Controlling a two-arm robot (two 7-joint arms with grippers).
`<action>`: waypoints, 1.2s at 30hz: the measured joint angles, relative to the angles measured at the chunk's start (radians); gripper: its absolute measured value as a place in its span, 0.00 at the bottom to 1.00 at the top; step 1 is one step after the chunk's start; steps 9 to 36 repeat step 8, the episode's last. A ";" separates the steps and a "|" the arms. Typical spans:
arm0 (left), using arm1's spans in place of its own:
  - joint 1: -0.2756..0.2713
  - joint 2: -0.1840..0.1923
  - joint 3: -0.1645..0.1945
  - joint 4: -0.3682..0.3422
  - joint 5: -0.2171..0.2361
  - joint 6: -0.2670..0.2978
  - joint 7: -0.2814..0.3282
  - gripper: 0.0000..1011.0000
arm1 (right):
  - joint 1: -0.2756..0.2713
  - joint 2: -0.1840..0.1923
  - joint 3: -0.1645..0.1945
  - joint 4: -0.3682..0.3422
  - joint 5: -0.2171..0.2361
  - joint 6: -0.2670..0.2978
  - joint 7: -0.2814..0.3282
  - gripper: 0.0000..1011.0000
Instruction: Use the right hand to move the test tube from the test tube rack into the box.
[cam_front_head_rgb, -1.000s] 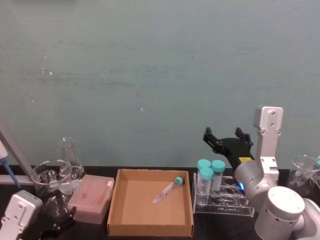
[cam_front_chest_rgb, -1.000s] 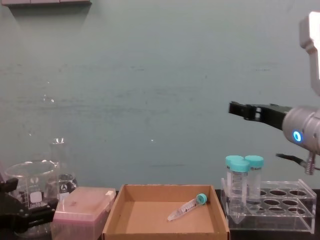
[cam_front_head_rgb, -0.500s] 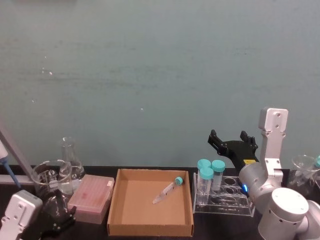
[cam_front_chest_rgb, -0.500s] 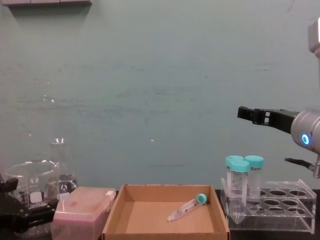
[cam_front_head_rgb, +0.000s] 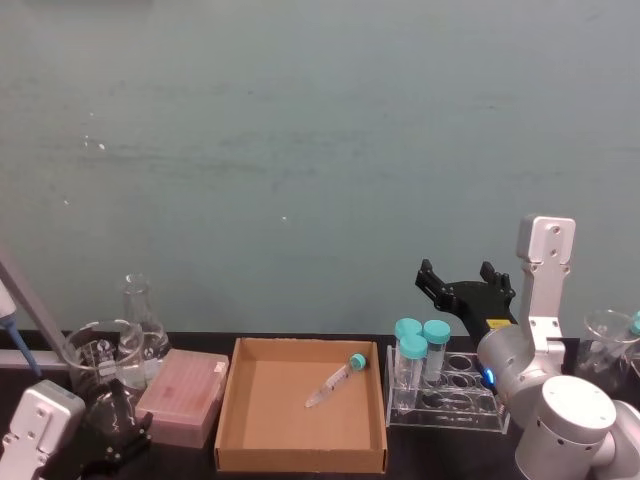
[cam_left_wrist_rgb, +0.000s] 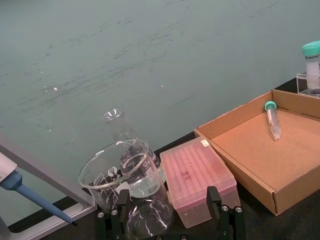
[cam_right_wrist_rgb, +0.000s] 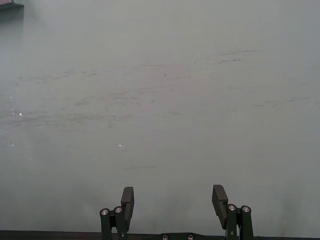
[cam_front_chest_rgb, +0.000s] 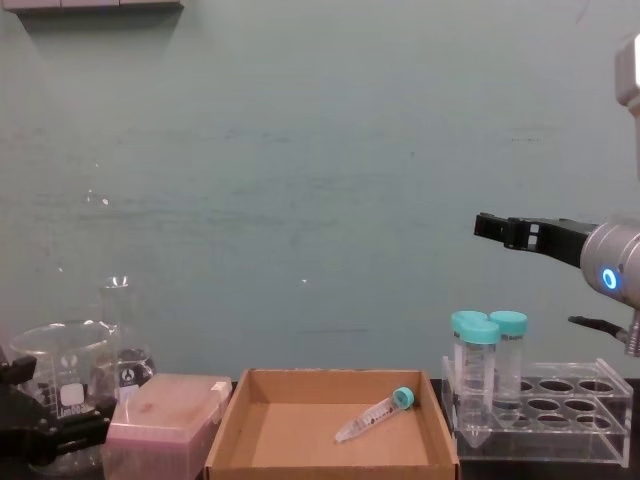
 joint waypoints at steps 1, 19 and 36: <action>0.000 0.000 0.000 0.000 0.000 0.000 0.000 0.99 | 0.000 0.000 0.000 0.000 0.000 0.000 0.000 0.99; 0.000 0.000 0.000 0.000 0.000 0.000 0.000 0.99 | 0.001 0.000 -0.001 0.001 0.000 -0.001 -0.001 0.99; 0.000 0.000 0.000 0.000 0.000 0.000 0.000 0.99 | 0.001 0.000 -0.001 0.001 0.000 -0.001 -0.001 0.99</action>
